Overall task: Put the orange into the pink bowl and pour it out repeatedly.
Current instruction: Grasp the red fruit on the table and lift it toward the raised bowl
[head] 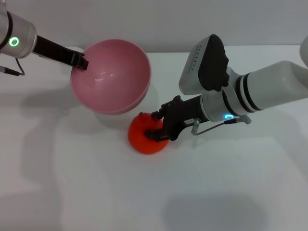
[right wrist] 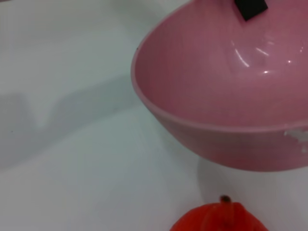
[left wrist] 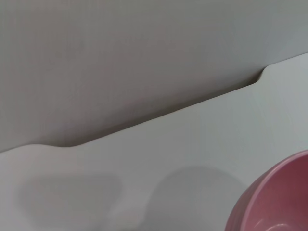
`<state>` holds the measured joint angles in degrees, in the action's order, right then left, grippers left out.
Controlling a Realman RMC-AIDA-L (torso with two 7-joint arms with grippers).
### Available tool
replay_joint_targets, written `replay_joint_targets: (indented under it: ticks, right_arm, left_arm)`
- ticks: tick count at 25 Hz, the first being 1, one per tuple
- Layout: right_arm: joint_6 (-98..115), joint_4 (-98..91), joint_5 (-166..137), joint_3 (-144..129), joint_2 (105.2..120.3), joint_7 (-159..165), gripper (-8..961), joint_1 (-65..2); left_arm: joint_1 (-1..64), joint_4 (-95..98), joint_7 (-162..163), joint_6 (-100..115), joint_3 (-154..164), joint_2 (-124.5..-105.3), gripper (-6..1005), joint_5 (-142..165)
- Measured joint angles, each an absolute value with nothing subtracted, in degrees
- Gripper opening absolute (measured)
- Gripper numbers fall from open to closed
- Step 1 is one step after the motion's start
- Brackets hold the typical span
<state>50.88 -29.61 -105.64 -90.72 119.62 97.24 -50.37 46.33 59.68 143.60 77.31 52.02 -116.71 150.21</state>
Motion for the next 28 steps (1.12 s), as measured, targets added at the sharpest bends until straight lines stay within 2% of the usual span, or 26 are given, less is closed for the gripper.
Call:
replay_joint_targets:
  ticks: [7,12,18,20,26,28]
  right_arm:
    - [50.8,-29.5,-105.6,-90.7,119.61,97.0,518,-50.2]
    - [50.7,-29.5,-105.6,-90.7,119.52,97.0,284,-50.3]
    - [51.3,-31.0,-105.8,-90.3,119.09,98.4,158,-49.5]
    - [52.0,-33.4,-106.0,-90.1,118.51,100.5,136,-48.1]
    - [55.8,-41.0,-106.8,-84.2,115.0,104.8,78,-43.1]
    - [57.6,-44.1,-108.6,-81.0,114.36,106.5,61,-41.4]
  left_arm:
    - [46.3,59.7,143.6,77.4,52.0,-116.7,44,150.2]
    - [46.4,59.7,143.6,77.3,52.0,-116.7,44,150.2]
    - [46.5,59.7,143.6,77.0,52.0,-116.62,44,150.2]
    - [46.5,59.7,143.6,76.9,52.0,-116.3,44,150.2]
    - [46.3,60.2,143.6,76.9,51.7,-115.44,44,150.2]
    - [46.2,60.3,143.6,76.9,51.6,-115.36,44,150.2]
